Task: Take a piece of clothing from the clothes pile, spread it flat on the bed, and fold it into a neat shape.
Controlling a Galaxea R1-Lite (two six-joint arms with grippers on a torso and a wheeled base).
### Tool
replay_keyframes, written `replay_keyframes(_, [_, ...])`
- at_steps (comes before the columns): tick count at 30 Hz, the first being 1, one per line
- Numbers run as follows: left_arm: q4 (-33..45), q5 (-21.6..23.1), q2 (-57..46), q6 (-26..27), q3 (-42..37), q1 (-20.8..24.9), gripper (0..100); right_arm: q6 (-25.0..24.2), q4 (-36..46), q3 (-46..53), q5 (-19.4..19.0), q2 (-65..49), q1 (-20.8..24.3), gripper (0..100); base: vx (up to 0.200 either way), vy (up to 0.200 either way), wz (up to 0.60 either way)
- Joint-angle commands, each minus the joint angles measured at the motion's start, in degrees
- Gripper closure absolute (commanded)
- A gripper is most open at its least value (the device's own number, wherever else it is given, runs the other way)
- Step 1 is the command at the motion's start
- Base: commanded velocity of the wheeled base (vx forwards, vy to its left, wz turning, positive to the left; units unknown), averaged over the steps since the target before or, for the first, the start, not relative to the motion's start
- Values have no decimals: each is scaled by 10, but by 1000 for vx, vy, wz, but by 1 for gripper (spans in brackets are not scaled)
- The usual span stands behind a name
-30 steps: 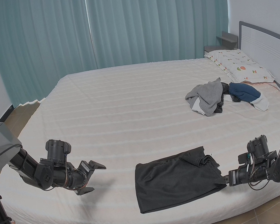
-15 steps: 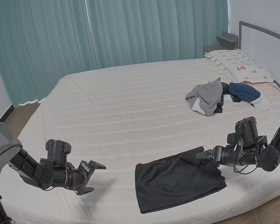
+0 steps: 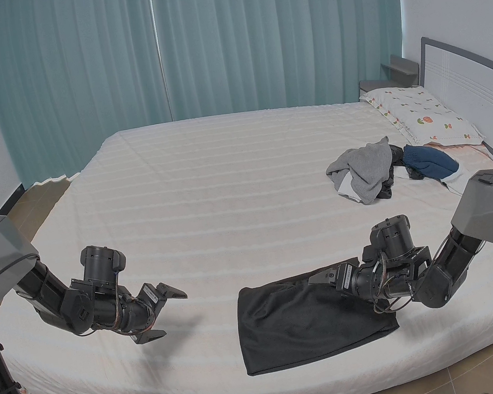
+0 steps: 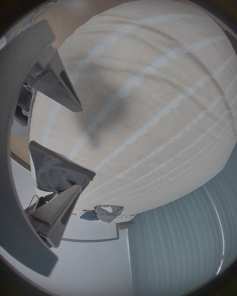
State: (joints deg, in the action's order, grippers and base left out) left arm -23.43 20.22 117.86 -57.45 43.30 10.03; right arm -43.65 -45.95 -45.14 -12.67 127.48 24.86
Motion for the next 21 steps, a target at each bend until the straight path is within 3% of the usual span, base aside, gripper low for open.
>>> replay_keyframes(1, [0,0,1,-2,-1,0,0,1,-4,-21,4,45,-2,0,0,0,0])
replay_keyframes(6, [0,0,1,-2,-1,0,0,3,-1,-55,7,68,-25,0,0,0,0])
replay_keyframes(13, [0,0,1,-2,-1,0,0,15,-7,-122,44,95,-62,0,0,0,0])
replay_keyframes(21, [0,-1,1,-2,-1,0,0,34,-10,-149,45,81,-90,0,0,0,0])
